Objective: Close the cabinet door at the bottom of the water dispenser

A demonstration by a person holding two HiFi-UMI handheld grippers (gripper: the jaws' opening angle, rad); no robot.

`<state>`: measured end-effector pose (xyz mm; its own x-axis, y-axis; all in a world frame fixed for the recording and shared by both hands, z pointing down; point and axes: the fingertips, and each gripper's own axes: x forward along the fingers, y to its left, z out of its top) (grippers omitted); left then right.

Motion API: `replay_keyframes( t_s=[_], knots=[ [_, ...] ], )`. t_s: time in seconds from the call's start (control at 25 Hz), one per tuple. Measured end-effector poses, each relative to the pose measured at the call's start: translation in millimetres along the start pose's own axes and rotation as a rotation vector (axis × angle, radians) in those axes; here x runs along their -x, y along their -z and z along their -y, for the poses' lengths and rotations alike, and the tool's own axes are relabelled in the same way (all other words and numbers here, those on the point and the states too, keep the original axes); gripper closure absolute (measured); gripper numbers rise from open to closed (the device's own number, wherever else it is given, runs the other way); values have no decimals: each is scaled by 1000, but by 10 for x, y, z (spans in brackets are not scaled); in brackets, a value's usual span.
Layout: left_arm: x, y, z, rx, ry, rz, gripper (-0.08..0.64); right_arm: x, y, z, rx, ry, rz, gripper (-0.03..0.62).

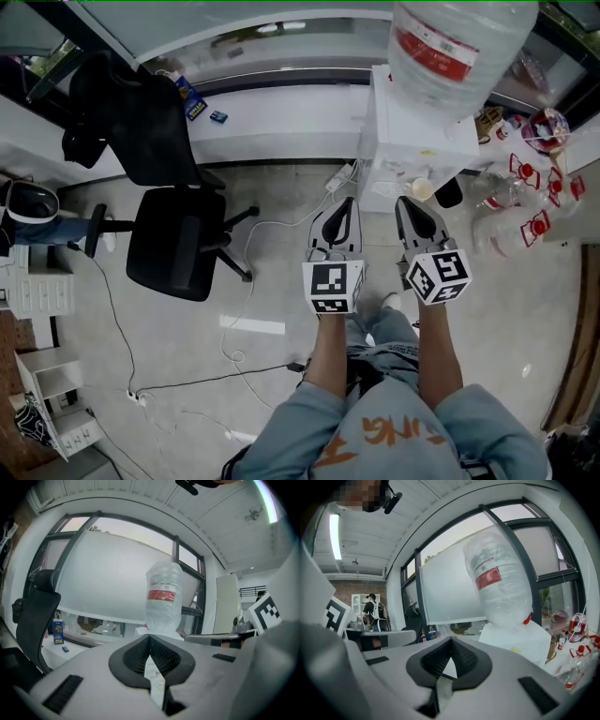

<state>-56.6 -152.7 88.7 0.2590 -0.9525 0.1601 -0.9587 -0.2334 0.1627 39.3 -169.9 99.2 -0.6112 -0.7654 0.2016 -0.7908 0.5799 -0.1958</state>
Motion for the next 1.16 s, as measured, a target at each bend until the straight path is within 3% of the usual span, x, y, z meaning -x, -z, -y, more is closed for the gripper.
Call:
replay_keyframes(
  t_s=[0.32, 0.52, 0.76, 1.16],
  knots=[
    [18, -720, -71, -94, -14, 118, 549, 48, -669, -120, 101, -11, 115, 565],
    [9, -983, -94, -141, -7, 160, 549, 33, -932, -164, 154, -1, 161, 565],
    [39, -1115, -168, -157, -11, 180, 549, 80, -1052, -156, 185, 25, 181, 565],
    [91, -1032, -174, -145, -3, 186, 549, 143, -1027, -168, 210, 55, 188, 565]
  ],
)
